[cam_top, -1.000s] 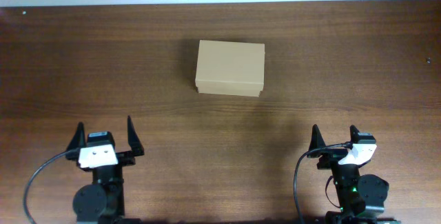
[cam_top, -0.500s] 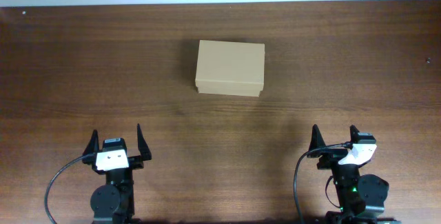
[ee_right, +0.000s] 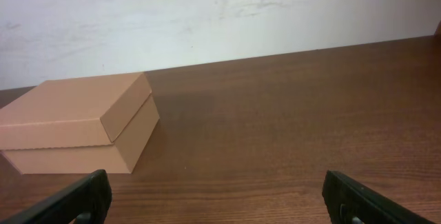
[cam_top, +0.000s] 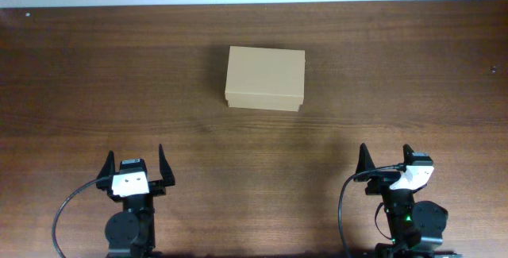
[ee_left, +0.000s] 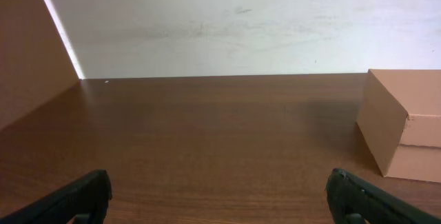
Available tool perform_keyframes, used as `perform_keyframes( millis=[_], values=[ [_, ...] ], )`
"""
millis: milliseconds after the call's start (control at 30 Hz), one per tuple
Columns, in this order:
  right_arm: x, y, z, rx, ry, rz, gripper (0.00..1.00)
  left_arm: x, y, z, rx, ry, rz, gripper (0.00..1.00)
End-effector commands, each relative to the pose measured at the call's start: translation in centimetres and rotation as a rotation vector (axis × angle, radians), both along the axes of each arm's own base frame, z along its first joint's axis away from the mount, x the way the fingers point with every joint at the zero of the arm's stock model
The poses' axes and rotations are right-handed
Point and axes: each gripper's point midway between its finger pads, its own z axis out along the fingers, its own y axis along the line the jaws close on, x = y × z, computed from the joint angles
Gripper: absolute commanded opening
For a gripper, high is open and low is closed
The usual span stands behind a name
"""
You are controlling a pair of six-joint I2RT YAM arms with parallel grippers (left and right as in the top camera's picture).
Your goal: Pack container
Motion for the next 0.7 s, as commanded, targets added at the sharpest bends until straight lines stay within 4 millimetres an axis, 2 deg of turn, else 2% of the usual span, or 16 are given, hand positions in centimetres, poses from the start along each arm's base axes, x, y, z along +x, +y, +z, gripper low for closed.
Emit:
perform_keyframes(
  millis=[0,667],
  values=[
    [-0.01,-0.10,-0.14,-0.006,-0.004,-0.007,0.99,-0.04,0.04,-0.02,0.013,-0.003,0.003,1.00],
    [-0.01,-0.10,-0.14,-0.006,-0.004,-0.007,0.99,-0.04,0.04,-0.02,0.013,-0.003,0.003,1.00]
  ],
)
